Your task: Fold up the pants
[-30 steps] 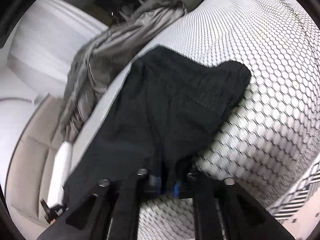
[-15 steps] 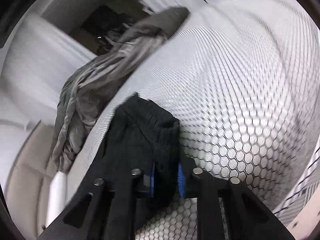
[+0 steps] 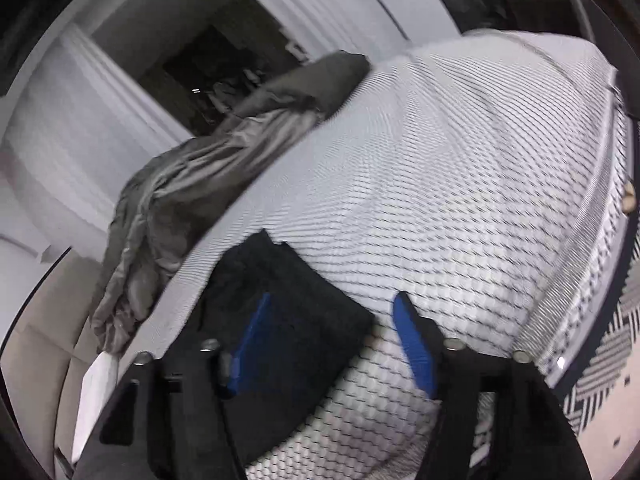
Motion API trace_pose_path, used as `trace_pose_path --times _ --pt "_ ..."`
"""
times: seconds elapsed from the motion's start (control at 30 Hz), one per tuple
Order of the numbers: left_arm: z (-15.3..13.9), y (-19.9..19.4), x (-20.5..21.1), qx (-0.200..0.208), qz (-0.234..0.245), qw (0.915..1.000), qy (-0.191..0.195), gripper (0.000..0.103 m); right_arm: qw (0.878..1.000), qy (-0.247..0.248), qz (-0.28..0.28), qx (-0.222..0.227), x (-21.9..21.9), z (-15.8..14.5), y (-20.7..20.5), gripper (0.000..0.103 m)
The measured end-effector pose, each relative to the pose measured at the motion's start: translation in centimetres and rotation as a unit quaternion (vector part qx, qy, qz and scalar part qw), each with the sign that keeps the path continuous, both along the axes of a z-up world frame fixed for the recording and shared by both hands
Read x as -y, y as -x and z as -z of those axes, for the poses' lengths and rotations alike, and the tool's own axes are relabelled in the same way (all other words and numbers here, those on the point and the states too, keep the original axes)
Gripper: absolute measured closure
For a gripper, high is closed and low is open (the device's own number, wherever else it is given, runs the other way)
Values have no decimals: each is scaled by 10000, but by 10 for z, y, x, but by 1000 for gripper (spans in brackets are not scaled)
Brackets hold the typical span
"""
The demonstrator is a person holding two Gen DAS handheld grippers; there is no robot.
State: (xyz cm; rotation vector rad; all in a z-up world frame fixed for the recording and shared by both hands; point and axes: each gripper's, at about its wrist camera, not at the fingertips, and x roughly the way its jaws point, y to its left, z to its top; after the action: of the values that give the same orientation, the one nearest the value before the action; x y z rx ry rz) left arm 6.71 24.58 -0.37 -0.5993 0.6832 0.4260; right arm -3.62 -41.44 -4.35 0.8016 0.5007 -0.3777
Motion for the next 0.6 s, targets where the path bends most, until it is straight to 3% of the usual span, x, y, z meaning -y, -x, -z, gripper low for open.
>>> trace_pose_path --times 0.07,0.13,0.17,0.2,0.33,0.47,0.6 --pt "-9 -9 24 173 509 9985 -132 20 9995 127 -274 129 -7 -8 -7 19" --pt "-13 -18 45 327 983 9945 -131 17 9981 156 -571 166 -13 -16 -27 9" --pt "-14 -23 56 406 1206 9918 -106 7 9971 149 -729 129 -13 -18 -36 5" --pt "-14 -28 69 478 1414 9888 -57 1 9953 143 -958 42 -11 -20 -51 5" --pt "-10 -46 107 414 2001 9789 -80 1 9880 87 -1519 -248 -5 -19 -118 5" --pt "-6 -56 132 320 2257 9735 -205 1 9830 194 -1740 -559 14 -5 -177 5" --pt "0 -59 148 180 2304 9724 -305 1 9780 -136 -2008 -546 31 7 -215 6"
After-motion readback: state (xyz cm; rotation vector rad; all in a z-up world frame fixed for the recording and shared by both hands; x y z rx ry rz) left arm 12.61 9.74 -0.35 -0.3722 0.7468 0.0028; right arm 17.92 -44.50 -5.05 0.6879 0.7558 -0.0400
